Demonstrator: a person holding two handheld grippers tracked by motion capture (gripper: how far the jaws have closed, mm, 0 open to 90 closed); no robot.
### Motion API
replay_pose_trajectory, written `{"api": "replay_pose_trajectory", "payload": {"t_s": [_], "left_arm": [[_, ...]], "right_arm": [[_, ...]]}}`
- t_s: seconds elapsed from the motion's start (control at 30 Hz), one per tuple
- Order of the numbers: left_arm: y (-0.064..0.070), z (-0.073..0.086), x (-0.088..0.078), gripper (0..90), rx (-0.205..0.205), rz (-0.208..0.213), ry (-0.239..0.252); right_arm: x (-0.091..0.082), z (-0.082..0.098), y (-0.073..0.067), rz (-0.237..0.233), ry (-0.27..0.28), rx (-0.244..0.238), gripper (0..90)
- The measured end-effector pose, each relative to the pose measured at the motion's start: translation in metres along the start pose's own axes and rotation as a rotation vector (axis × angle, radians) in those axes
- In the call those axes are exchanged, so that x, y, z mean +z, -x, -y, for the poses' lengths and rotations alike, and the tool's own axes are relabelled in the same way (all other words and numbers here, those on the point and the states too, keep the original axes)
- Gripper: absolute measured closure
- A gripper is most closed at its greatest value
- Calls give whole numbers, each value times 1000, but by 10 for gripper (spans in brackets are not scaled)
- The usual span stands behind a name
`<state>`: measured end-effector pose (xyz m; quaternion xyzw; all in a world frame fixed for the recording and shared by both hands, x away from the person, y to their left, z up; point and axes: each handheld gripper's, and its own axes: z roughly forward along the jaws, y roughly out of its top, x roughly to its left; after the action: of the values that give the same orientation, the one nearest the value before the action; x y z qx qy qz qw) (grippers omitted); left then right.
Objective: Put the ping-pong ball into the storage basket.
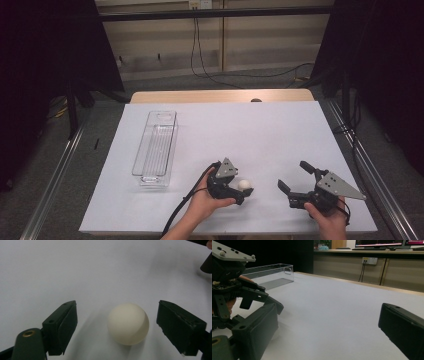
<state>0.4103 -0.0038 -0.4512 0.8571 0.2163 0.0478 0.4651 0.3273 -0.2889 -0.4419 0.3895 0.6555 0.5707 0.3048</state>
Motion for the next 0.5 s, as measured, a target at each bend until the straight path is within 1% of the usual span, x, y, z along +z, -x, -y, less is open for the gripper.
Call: {"api": "replay_pose_trajectory", "payload": {"t_s": [0.03, 0.1, 0.2, 0.27, 0.3, 0.33, 0.37, 0.4, 0.5], "left_arm": [[0, 0, 0, 184, 0, 6, -4], [0, 0, 1, 202, 7, 4, -15], [0, 1, 2, 231, 2, 20, -16], [0, 1, 3, 247, 12, 22, -30], [1, 2, 4, 257, 11, 20, -24], [1, 2, 4, 265, 9, 29, -28], [1, 2, 4, 278, 10, 29, -28], [1, 2, 4, 285, 9, 32, -21], [0, 2, 3, 306, 19, 33, -38]], "right_arm": [[0, 0, 0, 5, 3, 5, 20], [0, 0, 0, 3, 2, 2, 20], [0, 0, 0, 1, 1, 0, 20], [0, 0, 0, 0, 3, 5, 20], [0, 0, 0, -4, 1, 0, 20], [0, 0, 0, 1, 3, 8, 20], [0, 0, 0, 3, 4, 6, 20], [0, 0, 0, 1, 2, 5, 20], [0, 0, 0, 3, 3, 8, 20]]}}
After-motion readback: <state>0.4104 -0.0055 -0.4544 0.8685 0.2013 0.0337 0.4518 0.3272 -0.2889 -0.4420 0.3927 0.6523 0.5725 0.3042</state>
